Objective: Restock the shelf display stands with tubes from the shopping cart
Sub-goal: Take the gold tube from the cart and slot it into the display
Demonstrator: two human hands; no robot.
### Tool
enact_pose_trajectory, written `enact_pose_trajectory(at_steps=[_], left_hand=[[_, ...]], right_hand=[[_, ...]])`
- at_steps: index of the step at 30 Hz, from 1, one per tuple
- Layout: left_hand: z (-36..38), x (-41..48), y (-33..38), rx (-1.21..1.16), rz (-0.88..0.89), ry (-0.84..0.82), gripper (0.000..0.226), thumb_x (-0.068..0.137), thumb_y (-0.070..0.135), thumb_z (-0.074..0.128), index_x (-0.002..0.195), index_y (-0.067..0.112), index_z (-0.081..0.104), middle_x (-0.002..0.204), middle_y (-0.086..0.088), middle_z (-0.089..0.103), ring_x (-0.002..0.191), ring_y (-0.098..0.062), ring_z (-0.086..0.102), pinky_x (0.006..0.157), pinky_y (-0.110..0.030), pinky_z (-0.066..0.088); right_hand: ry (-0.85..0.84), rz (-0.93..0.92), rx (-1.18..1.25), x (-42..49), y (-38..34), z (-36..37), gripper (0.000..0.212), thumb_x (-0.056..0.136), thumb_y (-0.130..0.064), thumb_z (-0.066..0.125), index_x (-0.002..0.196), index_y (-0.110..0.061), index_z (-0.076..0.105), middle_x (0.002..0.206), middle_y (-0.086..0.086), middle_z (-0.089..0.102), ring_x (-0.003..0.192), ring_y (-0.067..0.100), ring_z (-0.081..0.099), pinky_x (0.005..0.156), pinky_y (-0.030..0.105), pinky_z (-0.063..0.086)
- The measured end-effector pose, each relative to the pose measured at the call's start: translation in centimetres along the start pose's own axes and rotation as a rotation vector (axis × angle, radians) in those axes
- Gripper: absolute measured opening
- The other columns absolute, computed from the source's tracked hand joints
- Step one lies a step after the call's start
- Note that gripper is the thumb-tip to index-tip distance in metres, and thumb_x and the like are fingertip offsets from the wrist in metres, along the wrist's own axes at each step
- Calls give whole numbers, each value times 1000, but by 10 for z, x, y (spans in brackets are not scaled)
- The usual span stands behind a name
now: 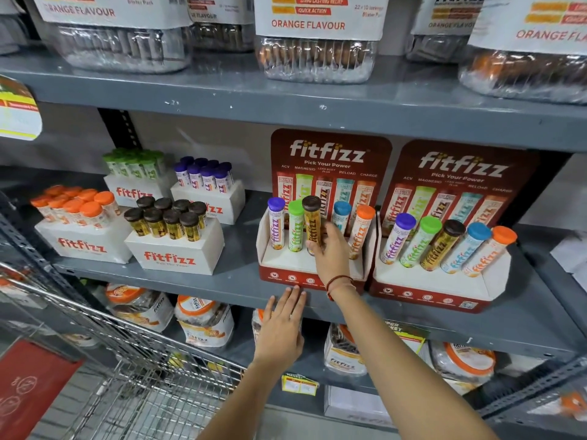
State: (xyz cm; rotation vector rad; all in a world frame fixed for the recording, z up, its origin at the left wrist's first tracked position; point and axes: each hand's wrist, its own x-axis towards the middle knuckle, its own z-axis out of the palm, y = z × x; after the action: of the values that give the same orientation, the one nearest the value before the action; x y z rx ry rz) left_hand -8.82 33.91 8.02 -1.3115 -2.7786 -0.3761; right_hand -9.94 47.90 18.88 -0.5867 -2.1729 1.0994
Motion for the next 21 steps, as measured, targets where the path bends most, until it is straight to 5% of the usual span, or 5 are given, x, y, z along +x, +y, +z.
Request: enact_pose_trajectory(at_steps=[21], left_hand=[[2,1,-1,-2,-1,-5,82,81,19,53,145,18,3,157,-4,12,145,-19,3,115,-39,-6]], right_hand=[[-3,133,-250,-2,-3,17,42,90,-9,55,129,-4,41,128,18,56,118,32,54,98,40,45]])
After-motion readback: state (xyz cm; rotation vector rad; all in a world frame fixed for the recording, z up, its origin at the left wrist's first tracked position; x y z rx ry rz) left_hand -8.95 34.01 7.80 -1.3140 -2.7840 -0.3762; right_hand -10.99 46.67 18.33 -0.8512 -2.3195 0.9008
